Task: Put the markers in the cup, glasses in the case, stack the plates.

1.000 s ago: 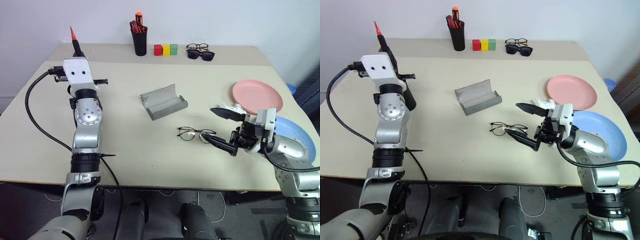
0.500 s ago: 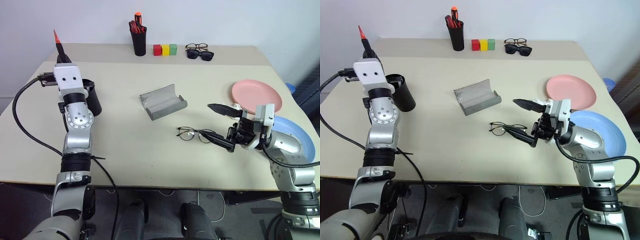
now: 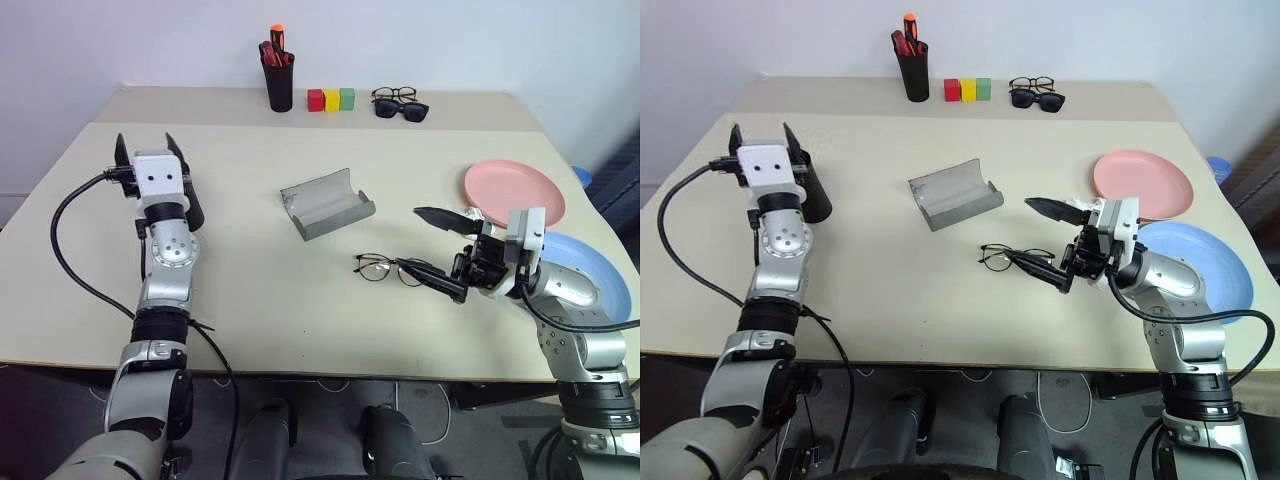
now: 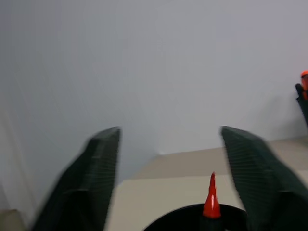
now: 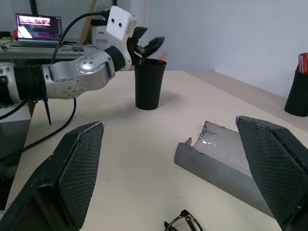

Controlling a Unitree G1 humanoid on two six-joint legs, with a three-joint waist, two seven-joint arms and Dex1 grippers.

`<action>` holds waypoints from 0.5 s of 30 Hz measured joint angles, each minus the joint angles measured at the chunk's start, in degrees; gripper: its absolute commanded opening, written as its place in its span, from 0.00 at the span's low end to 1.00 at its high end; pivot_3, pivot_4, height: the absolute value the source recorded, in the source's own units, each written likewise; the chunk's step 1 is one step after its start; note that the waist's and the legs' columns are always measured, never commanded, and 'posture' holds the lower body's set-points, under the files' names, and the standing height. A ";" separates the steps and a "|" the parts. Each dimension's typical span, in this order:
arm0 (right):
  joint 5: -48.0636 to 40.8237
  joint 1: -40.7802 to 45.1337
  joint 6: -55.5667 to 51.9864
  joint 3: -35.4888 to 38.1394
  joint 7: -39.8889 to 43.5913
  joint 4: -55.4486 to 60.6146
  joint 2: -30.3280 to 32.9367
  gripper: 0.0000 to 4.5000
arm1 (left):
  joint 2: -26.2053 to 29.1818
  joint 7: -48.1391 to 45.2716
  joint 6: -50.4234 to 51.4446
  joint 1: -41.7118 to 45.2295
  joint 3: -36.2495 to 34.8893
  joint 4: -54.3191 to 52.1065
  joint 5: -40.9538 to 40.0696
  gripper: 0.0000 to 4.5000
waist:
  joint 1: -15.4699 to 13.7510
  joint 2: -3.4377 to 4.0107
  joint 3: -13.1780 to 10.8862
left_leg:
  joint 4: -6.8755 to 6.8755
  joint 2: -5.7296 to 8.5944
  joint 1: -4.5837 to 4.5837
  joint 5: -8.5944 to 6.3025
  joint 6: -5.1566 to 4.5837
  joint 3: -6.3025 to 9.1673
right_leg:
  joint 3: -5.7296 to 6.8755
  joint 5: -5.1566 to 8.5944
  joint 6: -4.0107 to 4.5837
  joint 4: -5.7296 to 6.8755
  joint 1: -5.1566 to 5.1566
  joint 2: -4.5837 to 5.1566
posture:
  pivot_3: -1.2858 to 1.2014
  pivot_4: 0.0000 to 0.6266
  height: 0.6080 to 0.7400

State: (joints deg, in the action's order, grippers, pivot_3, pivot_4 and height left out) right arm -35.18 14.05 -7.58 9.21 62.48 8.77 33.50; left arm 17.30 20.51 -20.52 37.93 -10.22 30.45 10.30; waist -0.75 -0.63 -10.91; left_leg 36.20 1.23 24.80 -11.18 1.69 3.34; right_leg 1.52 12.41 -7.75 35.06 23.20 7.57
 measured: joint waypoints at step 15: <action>0.59 -6.84 0.01 4.55 -4.07 1.84 1.73 1.00 | 1.42 -50.77 59.07 9.35 20.20 -21.90 -22.02 0.86 | 0.57 0.02 -0.02 | -0.06 -0.06 0.01 0.01 0.00 0.06 | 0.02 0.12 0.18 0.07 0.07 -0.06 | 0.52 0.24 1.00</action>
State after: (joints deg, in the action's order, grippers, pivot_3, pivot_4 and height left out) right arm -34.59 7.22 -7.57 13.76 58.40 10.62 35.22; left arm 18.72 -30.26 38.55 47.27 9.97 8.55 -11.72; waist -0.18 -0.61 -10.93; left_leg 36.15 1.18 24.81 -11.17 1.69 3.39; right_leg 1.54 12.53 -7.58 35.12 23.27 7.51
